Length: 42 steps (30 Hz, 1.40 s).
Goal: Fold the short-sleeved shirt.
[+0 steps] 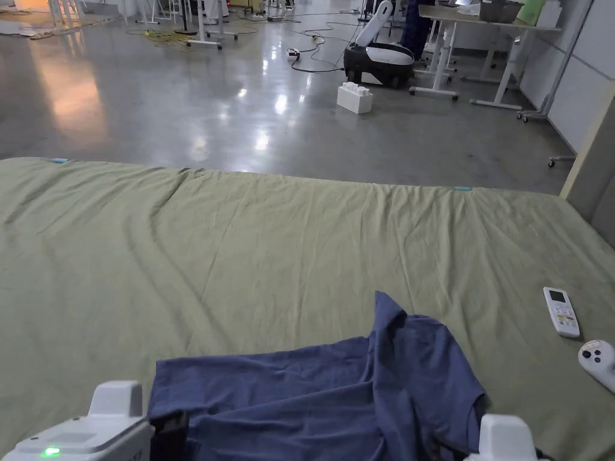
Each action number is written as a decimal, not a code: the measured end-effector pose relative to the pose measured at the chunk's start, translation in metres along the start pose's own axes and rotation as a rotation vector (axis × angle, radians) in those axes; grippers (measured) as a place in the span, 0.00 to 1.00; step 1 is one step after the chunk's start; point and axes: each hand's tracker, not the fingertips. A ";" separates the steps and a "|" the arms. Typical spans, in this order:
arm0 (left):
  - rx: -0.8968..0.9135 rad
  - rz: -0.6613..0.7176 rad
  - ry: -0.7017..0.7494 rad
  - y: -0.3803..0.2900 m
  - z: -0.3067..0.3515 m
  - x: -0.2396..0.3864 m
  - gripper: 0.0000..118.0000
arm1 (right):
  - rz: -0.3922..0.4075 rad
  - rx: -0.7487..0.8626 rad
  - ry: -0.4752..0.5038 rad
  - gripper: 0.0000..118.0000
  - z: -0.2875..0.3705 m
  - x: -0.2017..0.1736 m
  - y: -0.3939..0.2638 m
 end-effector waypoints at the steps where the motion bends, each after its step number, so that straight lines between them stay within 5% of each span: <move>1: 0.052 -0.002 -0.003 0.004 0.003 0.004 0.61 | 0.000 0.059 0.003 0.82 0.003 -0.003 0.007; 6: 0.333 -0.037 0.029 0.023 0.022 0.022 0.59 | -0.026 0.334 0.001 0.83 0.019 -0.023 0.040; 8: 0.405 -0.035 0.039 0.027 0.029 0.026 0.50 | -0.023 0.414 -0.015 0.79 0.022 -0.029 0.047; 9: 0.439 -0.033 0.036 0.029 0.032 0.027 0.41 | -0.013 0.455 -0.021 0.73 0.024 -0.032 0.051; 11: 0.481 -0.041 0.065 0.035 0.036 0.029 0.14 | -0.006 0.502 -0.036 0.46 0.024 -0.036 0.057; 13: 0.510 -0.042 0.071 0.035 0.041 0.029 0.07 | -0.023 0.519 -0.029 0.09 0.022 -0.039 0.058; 16: 0.566 -0.067 0.037 0.034 0.046 0.027 0.01 | -0.028 0.551 -0.013 0.01 0.020 -0.040 0.058; 23: 0.413 -0.059 0.083 0.043 0.016 0.009 0.01 | 0.007 0.528 0.015 0.00 0.002 -0.047 0.058; 33: -0.082 0.112 0.061 0.074 -0.137 -0.074 0.02 | 0.028 0.414 0.009 0.00 -0.038 -0.038 0.051; 35: -0.147 0.126 0.062 0.077 -0.157 -0.077 0.22 | 0.018 0.382 0.005 0.00 -0.047 -0.033 0.046; 37: -0.225 0.154 0.026 0.080 -0.179 -0.082 0.55 | 0.022 0.361 -0.005 0.00 -0.053 -0.030 0.042; 42: -0.333 0.110 0.058 0.075 -0.211 -0.075 0.58 | 0.026 0.312 -0.024 0.00 -0.062 -0.022 0.030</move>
